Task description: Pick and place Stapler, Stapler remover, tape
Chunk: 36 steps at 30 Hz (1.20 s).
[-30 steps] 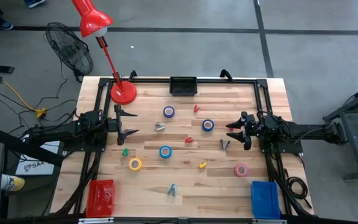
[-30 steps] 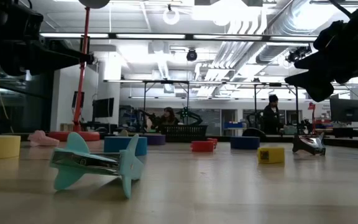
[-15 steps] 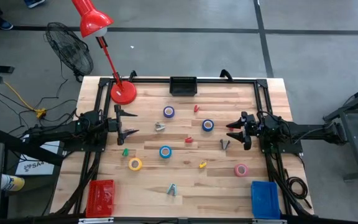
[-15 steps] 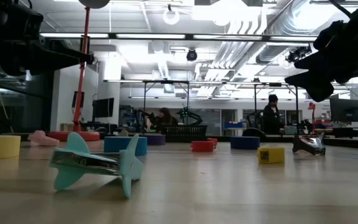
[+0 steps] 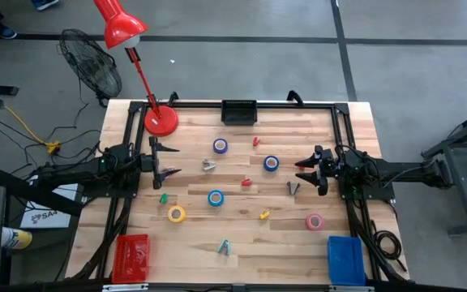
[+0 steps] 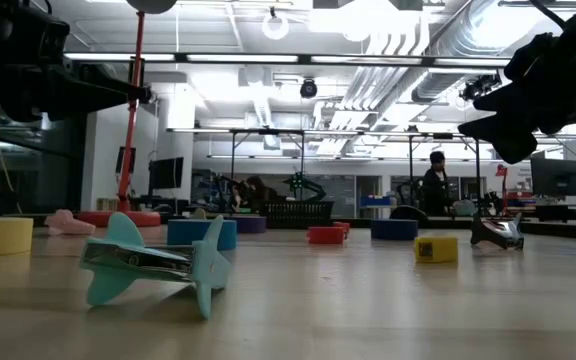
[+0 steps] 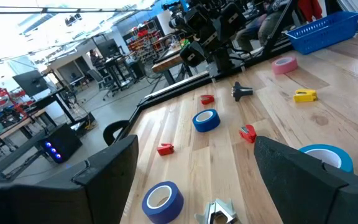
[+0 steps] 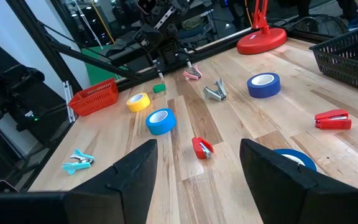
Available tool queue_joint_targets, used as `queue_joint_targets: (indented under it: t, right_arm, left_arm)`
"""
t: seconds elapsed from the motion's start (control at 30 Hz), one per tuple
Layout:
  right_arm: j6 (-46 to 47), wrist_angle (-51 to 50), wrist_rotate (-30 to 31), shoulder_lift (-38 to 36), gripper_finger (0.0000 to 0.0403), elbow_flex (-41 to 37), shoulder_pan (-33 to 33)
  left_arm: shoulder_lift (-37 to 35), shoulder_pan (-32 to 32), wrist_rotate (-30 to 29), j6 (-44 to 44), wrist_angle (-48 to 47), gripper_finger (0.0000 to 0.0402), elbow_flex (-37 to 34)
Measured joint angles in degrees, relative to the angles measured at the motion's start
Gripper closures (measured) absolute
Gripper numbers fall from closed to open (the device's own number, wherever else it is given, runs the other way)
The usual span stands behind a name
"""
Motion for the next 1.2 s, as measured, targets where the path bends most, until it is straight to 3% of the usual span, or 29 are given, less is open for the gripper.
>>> queue_joint_targets:
  t: [0.87, 1.03, 1.2]
  right_arm:
    - [5.0, -0.4, 0.5, 0.0, 0.0182, 0.1, 0.0]
    - [5.0, -6.8, 0.3, 2.2, 0.0182, 4.4, 0.0]
    - [3.4, -13.7, 1.6, 9.5, 0.0182, 11.0, -0.1]
  left_arm:
    - [0.0, 0.0, 0.0, 0.0, 0.0, 0.0085, 0.0]
    - [0.0, 0.0, 0.0, 0.0, 0.0, 0.0085, 0.0]
    - [0.0, 0.0, 0.0, 0.0, 0.0, 0.0085, 0.0]
